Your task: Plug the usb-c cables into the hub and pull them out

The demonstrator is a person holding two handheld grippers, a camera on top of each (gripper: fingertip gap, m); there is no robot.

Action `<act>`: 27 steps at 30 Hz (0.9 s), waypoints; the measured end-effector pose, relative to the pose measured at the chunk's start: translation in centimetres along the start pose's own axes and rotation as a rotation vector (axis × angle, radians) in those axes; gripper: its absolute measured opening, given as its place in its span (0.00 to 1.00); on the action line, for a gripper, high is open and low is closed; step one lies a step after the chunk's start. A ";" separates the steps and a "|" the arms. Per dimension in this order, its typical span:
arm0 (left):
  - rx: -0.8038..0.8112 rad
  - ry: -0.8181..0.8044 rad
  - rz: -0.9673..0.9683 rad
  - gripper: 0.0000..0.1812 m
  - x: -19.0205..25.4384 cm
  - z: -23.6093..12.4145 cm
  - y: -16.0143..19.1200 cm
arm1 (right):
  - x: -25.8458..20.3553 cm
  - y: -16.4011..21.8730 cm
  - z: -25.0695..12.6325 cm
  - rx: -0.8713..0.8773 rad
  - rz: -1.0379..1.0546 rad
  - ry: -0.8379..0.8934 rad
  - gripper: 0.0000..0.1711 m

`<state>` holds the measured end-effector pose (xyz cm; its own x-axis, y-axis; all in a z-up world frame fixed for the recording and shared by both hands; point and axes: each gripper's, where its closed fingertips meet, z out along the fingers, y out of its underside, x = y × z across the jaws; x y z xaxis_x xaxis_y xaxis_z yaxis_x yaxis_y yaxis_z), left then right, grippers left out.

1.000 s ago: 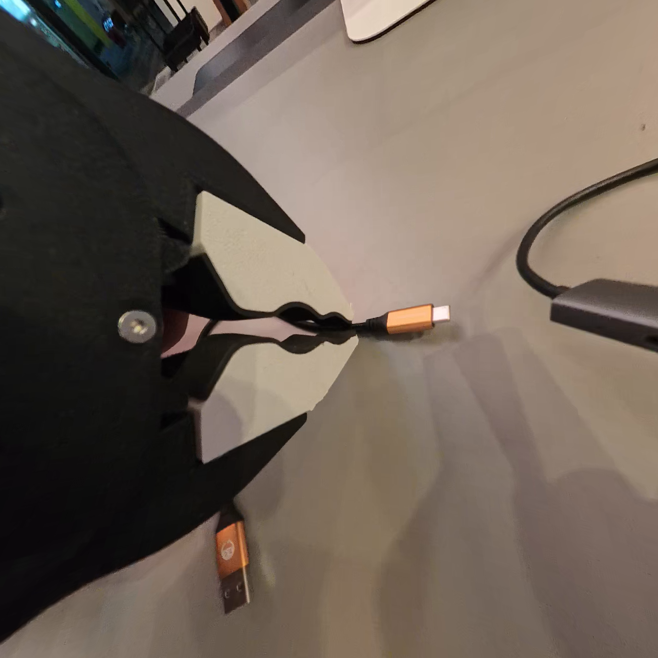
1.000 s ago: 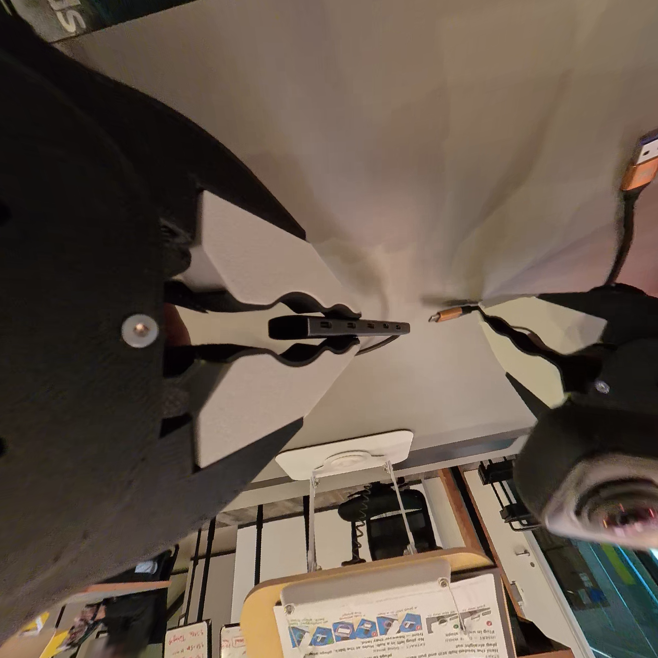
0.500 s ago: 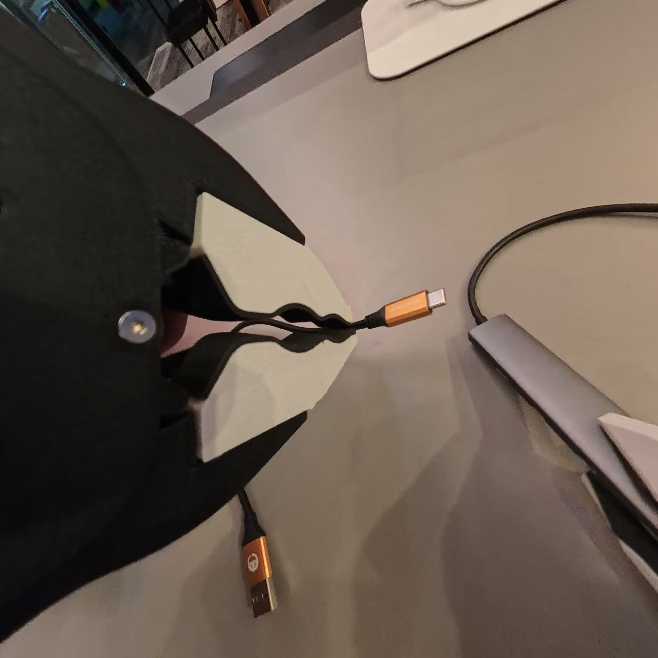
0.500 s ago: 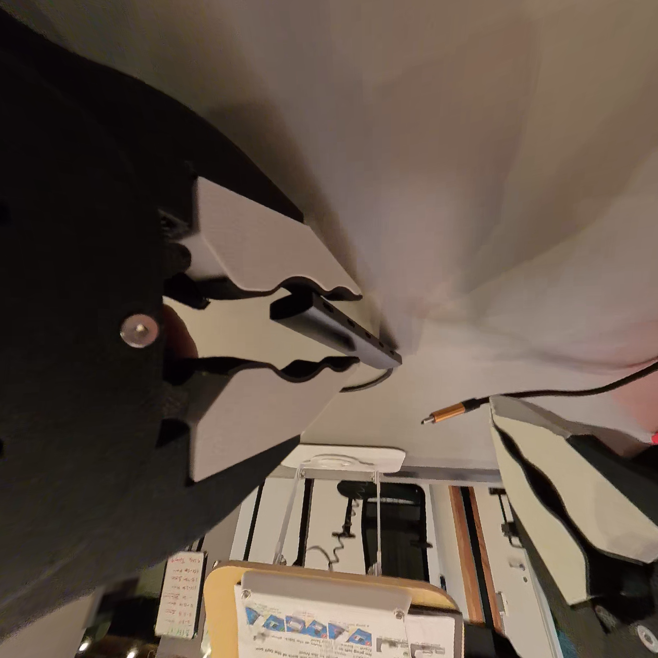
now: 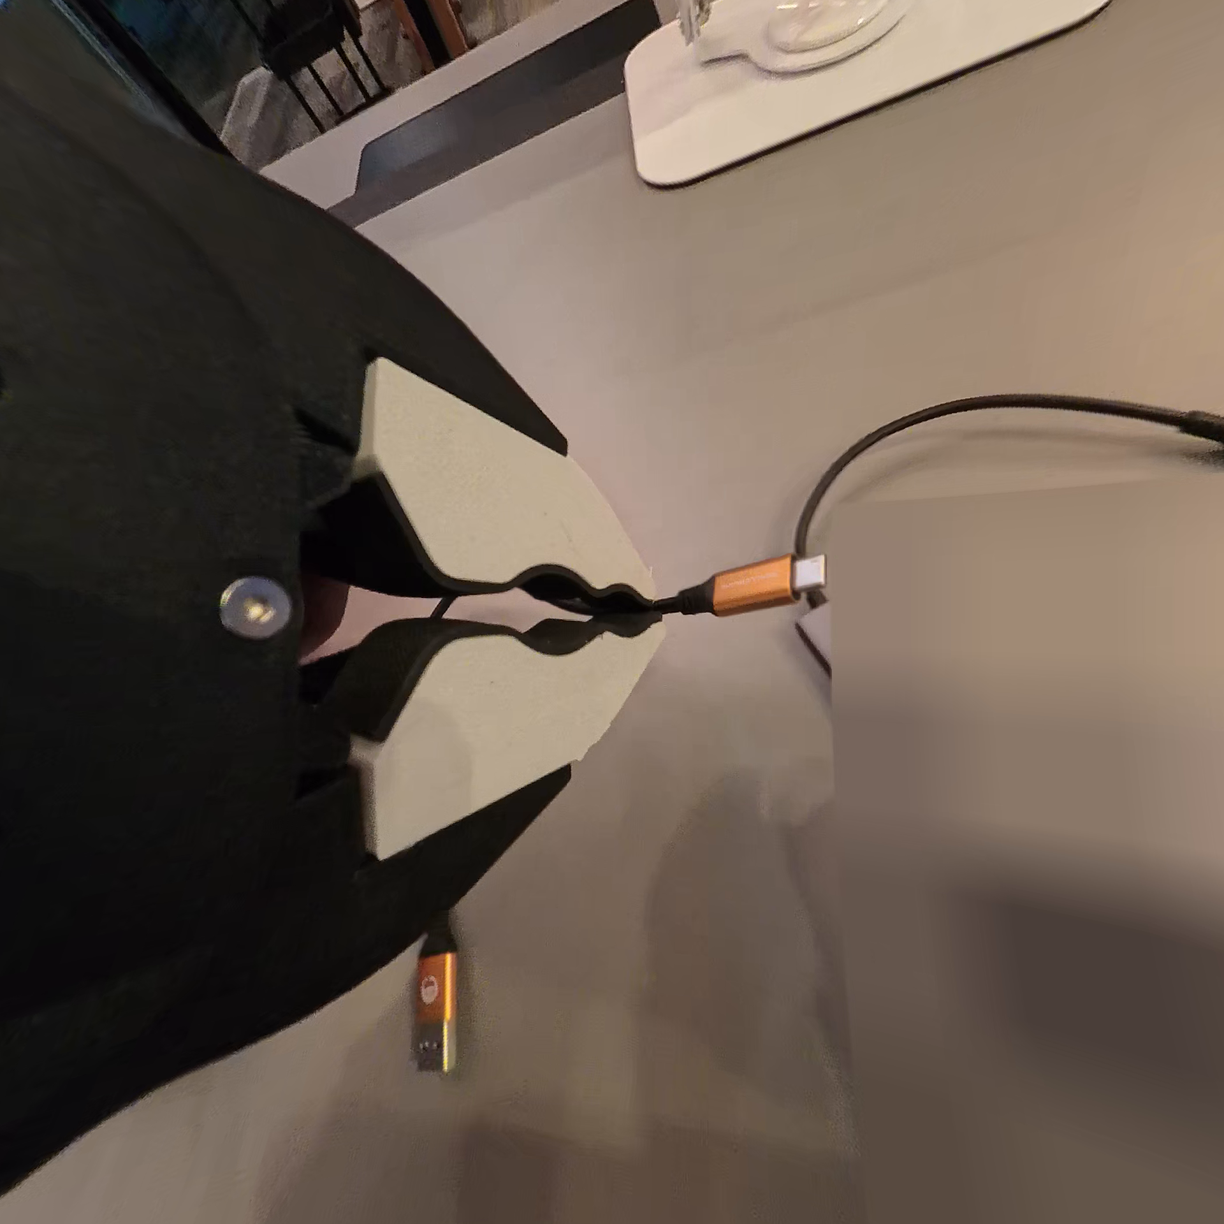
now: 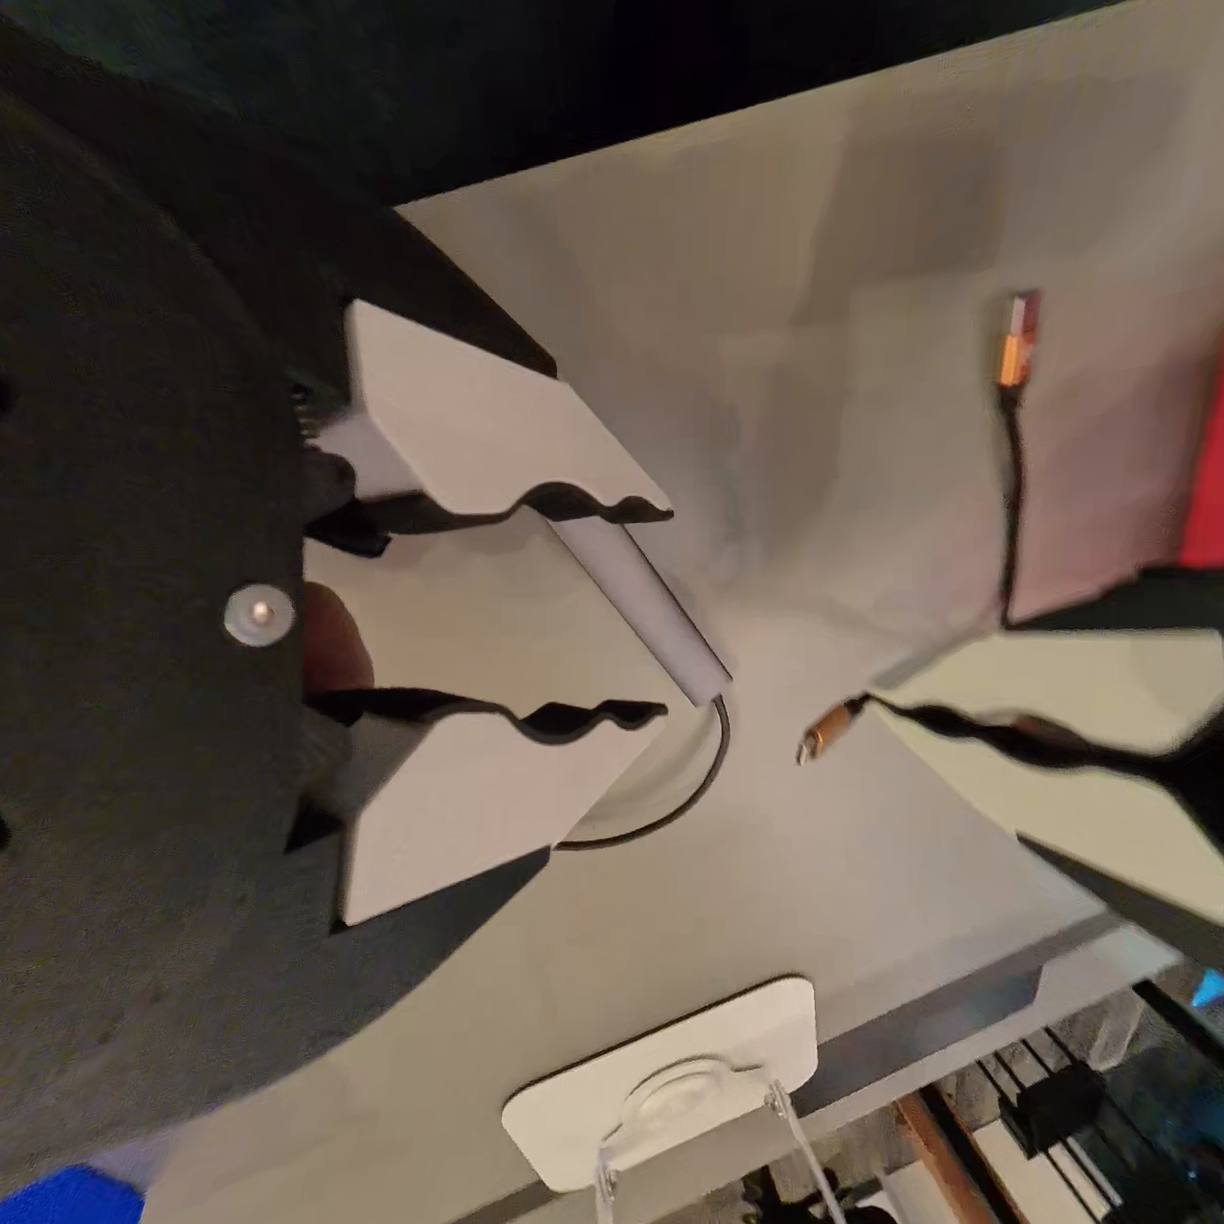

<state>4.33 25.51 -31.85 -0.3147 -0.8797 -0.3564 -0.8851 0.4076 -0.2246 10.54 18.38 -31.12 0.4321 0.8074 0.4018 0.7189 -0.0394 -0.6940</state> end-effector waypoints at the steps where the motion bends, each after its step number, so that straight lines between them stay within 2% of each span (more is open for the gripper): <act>1: 0.009 0.001 0.008 0.00 0.1 -0.2 -0.5 | 0.6 -0.4 -0.1 0.036 0.036 0.013 0.28; 3: 0.026 0.006 0.028 0.00 0.5 -0.5 -1.6 | 2.4 -1.2 -0.3 0.114 0.124 0.089 0.22; 5: 0.034 0.003 0.057 0.00 0.8 -0.7 -2.7 | 2.7 -1.6 -0.2 0.167 0.188 0.083 0.21; 12: 0.014 0.006 0.136 0.00 1.5 -0.5 -4.6 | 1.4 -0.6 1.1 0.074 0.101 0.050 0.20; 18: -0.106 0.058 0.160 0.00 1.9 0.9 -1.0 | 0.9 0.0 1.1 0.068 0.129 0.014 0.16; 23: -0.201 0.124 0.028 0.19 1.1 1.6 3.8 | 1.3 0.6 0.9 0.068 0.153 0.018 0.16; 27: -0.246 0.118 -0.057 0.18 0.0 1.8 6.4 | 1.4 0.7 1.0 0.075 0.177 0.013 0.14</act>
<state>-0.74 28.60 -34.93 -0.2868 -0.9279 -0.2381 -0.9547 0.2974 -0.0090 11.09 20.05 -31.68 0.5555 0.7841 0.2769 0.5887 -0.1356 -0.7969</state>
